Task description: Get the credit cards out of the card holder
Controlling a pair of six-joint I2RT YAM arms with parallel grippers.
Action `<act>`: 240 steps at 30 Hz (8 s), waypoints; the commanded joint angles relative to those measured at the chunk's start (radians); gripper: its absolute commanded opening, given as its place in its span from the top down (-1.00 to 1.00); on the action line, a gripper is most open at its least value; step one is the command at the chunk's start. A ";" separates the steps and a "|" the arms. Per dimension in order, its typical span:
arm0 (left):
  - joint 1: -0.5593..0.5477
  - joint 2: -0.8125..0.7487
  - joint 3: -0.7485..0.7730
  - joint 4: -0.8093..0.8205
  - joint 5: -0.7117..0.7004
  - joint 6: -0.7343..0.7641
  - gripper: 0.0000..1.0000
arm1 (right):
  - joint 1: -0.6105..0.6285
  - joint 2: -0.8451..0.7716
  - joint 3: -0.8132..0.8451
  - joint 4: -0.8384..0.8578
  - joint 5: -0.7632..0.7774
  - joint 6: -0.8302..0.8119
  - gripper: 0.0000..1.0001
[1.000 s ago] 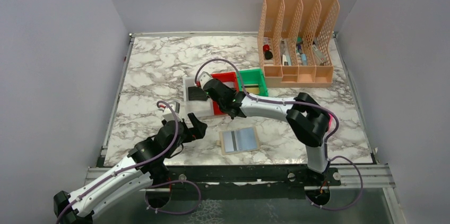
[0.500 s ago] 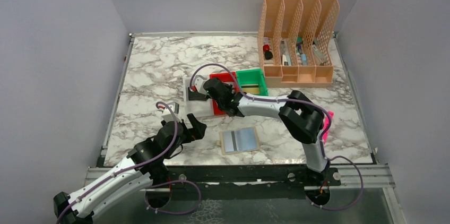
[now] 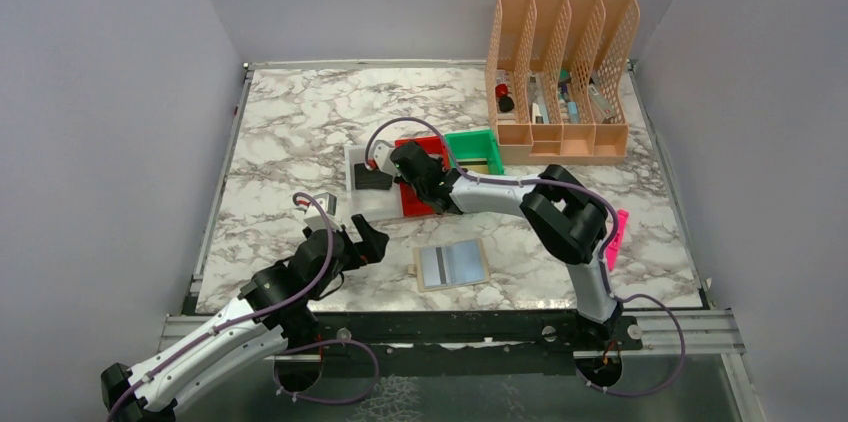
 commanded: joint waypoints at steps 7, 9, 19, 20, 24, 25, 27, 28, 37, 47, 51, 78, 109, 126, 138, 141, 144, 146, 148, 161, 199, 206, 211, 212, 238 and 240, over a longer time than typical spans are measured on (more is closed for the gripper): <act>0.004 -0.014 -0.007 0.002 -0.018 -0.004 -0.98 | -0.010 0.000 0.010 -0.012 -0.043 0.047 0.61; 0.004 -0.014 -0.008 0.001 -0.015 -0.005 -0.98 | -0.012 -0.004 0.005 -0.022 -0.043 0.047 0.59; 0.003 -0.013 -0.008 0.003 -0.011 -0.005 -0.98 | -0.021 0.004 -0.001 -0.052 -0.043 0.065 0.30; 0.004 -0.013 -0.009 0.003 -0.009 -0.005 -0.98 | -0.022 0.003 0.001 -0.059 -0.042 0.069 0.28; 0.004 -0.011 -0.009 0.005 -0.008 -0.005 -0.98 | -0.031 0.005 0.006 -0.052 -0.018 0.084 0.21; 0.004 -0.011 -0.009 0.004 -0.008 -0.005 -0.98 | -0.032 0.008 0.009 -0.053 -0.009 0.088 0.20; 0.004 -0.012 -0.009 0.004 -0.003 -0.007 -0.98 | -0.033 0.013 0.019 -0.062 0.008 0.101 0.17; 0.002 -0.011 -0.010 0.004 -0.002 -0.008 -0.98 | -0.034 0.012 0.024 -0.078 0.012 0.113 0.16; 0.002 -0.011 0.001 0.007 0.021 -0.015 -0.98 | -0.034 -0.114 0.015 -0.163 -0.148 0.265 0.03; 0.004 0.036 -0.006 0.147 0.187 0.002 -0.94 | -0.034 -0.448 -0.190 -0.238 -0.305 0.751 -0.06; 0.002 0.103 -0.023 0.273 0.299 0.009 -0.87 | -0.034 -0.619 -0.426 -0.168 -0.470 1.027 -0.06; -0.040 0.664 0.039 0.636 0.525 -0.004 -0.06 | -0.034 -0.659 -0.845 0.142 -0.808 1.419 0.41; -0.159 0.830 0.019 0.571 0.418 -0.052 0.14 | -0.034 -0.558 -0.872 0.271 -0.917 1.517 0.52; -0.175 0.675 0.002 0.478 0.284 -0.065 0.05 | -0.035 -0.608 -0.868 0.135 -0.744 1.501 0.45; -0.179 0.826 0.020 0.592 0.382 -0.045 0.51 | -0.035 -0.560 -0.892 0.242 -0.848 1.547 0.48; -0.181 0.826 0.018 0.592 0.382 -0.042 0.64 | -0.035 -0.560 -0.915 0.309 -0.876 1.580 0.48; -0.182 0.828 0.009 0.594 0.381 -0.043 0.81 | -0.035 -0.560 -0.921 0.347 -0.895 1.608 0.48; -0.183 0.827 0.004 0.596 0.380 -0.045 0.88 | -0.035 -0.559 -0.926 0.373 -0.909 1.631 0.49; -0.183 0.824 0.000 0.598 0.378 -0.045 0.93 | -0.036 -0.559 -0.940 0.417 -0.929 1.657 0.53; -0.183 0.752 -0.018 0.555 0.335 -0.050 0.92 | -0.061 -0.659 -0.974 0.370 -0.862 1.645 0.98; -0.183 0.789 0.034 0.549 0.361 -0.009 0.70 | -0.078 -0.526 -0.904 0.310 -0.969 1.519 0.46; -0.185 0.833 0.036 0.550 0.355 -0.020 1.00 | -0.078 -0.518 -0.947 0.479 -1.052 1.607 0.58; -0.185 0.834 0.021 0.543 0.338 -0.038 1.00 | -0.078 -0.568 -0.964 0.454 -1.010 1.607 0.70; -0.185 0.833 0.019 0.539 0.334 -0.041 1.00 | -0.079 -0.575 -0.965 0.445 -1.007 1.604 0.70; -0.183 0.808 0.003 0.500 0.294 -0.064 1.00 | -0.155 -0.590 -1.056 0.580 -1.135 1.675 0.95; -0.184 0.808 0.003 0.498 0.294 -0.064 1.00 | -0.167 -0.595 -1.057 0.554 -1.137 1.667 0.93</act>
